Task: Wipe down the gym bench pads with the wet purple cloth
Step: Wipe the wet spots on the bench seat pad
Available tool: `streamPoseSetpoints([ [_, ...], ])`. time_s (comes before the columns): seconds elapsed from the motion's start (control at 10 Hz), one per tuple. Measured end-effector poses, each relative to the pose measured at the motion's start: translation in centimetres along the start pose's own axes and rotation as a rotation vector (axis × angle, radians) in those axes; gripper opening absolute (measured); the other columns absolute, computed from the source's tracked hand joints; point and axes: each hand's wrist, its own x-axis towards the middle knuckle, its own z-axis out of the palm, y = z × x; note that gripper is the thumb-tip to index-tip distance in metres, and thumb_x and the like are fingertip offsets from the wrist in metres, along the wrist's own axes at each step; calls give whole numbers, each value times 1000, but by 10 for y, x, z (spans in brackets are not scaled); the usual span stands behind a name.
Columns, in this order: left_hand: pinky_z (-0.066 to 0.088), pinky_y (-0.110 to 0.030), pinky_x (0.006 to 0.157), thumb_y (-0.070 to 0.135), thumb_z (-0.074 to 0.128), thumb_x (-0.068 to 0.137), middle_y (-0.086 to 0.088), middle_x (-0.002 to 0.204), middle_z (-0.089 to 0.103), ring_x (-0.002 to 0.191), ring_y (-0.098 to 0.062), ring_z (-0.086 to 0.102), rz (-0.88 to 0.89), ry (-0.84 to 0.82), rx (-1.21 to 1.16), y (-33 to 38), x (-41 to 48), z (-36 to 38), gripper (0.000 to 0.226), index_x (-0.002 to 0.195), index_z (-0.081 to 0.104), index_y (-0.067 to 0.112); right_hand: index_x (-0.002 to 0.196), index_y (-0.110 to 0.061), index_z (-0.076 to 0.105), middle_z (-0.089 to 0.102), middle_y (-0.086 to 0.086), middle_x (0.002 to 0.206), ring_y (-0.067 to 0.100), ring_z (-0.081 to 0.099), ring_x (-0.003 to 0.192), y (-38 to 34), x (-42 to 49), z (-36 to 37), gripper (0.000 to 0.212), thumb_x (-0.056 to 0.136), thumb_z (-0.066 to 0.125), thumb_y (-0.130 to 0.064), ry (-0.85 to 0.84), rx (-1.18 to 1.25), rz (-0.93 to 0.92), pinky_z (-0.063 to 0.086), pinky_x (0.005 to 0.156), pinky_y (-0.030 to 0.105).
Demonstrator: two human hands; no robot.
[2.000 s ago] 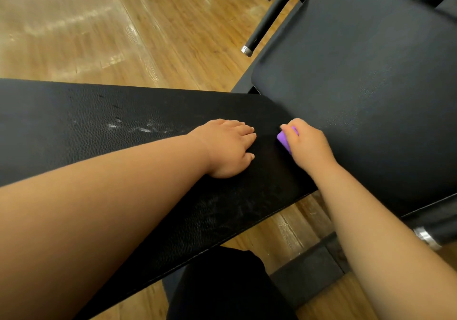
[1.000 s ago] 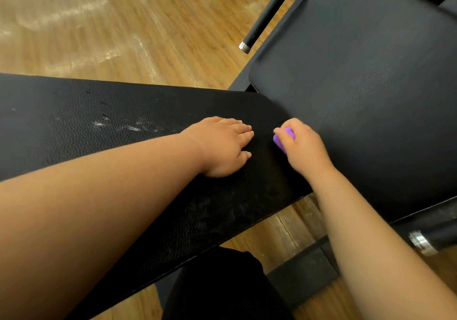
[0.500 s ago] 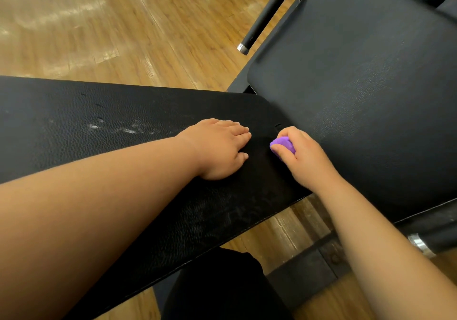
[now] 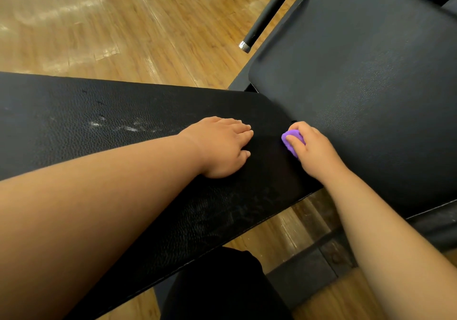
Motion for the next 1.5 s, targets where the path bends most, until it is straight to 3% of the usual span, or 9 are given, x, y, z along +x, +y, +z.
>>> streamPoseSetpoints([
  [0.2, 5, -31, 119, 43, 20, 104, 4, 163, 7, 149, -13, 3, 5, 2, 3, -1, 1, 0, 58, 155, 9, 20, 114, -10, 54, 55, 18, 112, 30, 47, 94, -2, 23, 6, 22, 101, 44, -25, 99, 2, 228, 30, 73, 30],
  [0.3, 5, -31, 119, 43, 20, 104, 4, 163, 7, 149, -13, 3, 3, -3, 5, 0, 1, 1, 58, 155, 9, 20, 113, -16, 53, 52, 6, 103, 21, 45, 90, -15, 7, 8, 18, 100, 47, -27, 33, -13, 78, 31, 74, 28],
  [0.4, 5, -31, 118, 44, 20, 104, 4, 163, 7, 149, -13, 3, 5, -2, -3, -1, 1, 1, 58, 155, 9, 20, 112, -17, 54, 53, 4, 107, 15, 43, 92, -9, 5, 6, 16, 99, 48, -24, 7, 6, -5, 30, 75, 24],
  [0.6, 4, -31, 119, 43, 19, 104, 4, 163, 7, 149, -13, 4, 9, 9, 7, -1, 2, 2, 57, 155, 9, 20, 115, -11, 55, 56, 16, 115, 27, 47, 95, 0, 33, 7, 22, 100, 47, -23, 103, 52, 245, 30, 74, 26],
  [0.8, 5, -31, 119, 43, 19, 104, 4, 163, 6, 149, -13, 3, 4, -4, 2, -2, 2, 1, 57, 155, 8, 20, 109, -18, 58, 56, 3, 105, 17, 47, 93, -9, 13, 7, 13, 97, 51, -21, 48, 66, 7, 32, 76, 24],
  [1.0, 5, -31, 119, 43, 19, 104, 4, 163, 7, 149, -13, 3, 5, 0, 10, -1, 2, 1, 57, 156, 9, 20, 117, -9, 55, 54, 20, 118, 35, 51, 105, 0, 42, 8, 24, 99, 47, -23, 141, -21, 311, 31, 74, 29],
  [1.2, 5, -31, 119, 44, 19, 104, 5, 163, 6, 149, -13, 3, 2, 0, 15, -1, 3, 2, 57, 156, 9, 21, 108, -19, 58, 54, 0, 103, 17, 48, 93, -7, 22, 8, 13, 97, 52, -23, 46, 50, 38, 32, 76, 23],
  [1.4, 5, -31, 119, 43, 19, 104, 5, 163, 6, 149, -12, 3, 3, 9, 17, -1, 3, 2, 57, 155, 9, 21, 116, -8, 57, 57, 18, 118, 33, 51, 107, 1, 40, 9, 24, 98, 50, -23, 152, 61, 253, 30, 76, 25],
  [1.5, 5, -31, 118, 43, 19, 104, 5, 163, 7, 149, -12, 3, -1, 10, 21, 1, 2, 2, 57, 155, 10, 21, 111, -15, 58, 59, 8, 111, 21, 50, 97, -16, 24, 13, 17, 98, 52, -24, 105, 86, 97, 31, 75, 24],
])
